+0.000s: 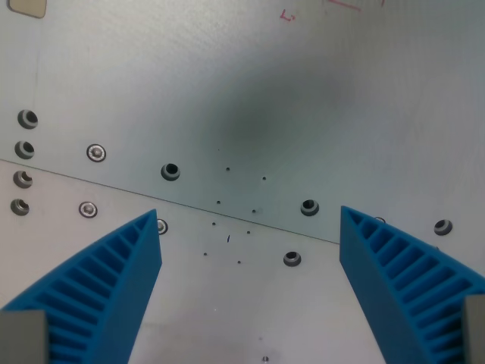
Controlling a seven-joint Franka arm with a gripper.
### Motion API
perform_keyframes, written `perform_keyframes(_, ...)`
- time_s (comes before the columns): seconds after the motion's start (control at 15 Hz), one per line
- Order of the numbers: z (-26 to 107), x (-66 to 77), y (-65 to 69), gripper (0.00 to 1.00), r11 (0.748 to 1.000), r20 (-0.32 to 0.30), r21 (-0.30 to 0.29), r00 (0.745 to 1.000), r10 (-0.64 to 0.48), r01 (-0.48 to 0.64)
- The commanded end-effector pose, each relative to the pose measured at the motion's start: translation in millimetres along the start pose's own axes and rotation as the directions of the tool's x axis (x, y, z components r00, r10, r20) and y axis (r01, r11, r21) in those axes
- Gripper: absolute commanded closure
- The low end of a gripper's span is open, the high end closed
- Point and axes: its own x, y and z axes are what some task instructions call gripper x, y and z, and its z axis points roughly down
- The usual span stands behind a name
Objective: Move in gripper negative y
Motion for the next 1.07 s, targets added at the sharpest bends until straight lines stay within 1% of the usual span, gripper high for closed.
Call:
perform_keyframes(0.07,-2.6,-0.3,-5.1,0.0,1.0,-0.006,-0.002,1.0,0.0,0.0)
perform_keyframes(1.07,-2.5,-0.3,-80.1,0.0,1.0,-0.006,-0.002,1.0,0.0,0.0)
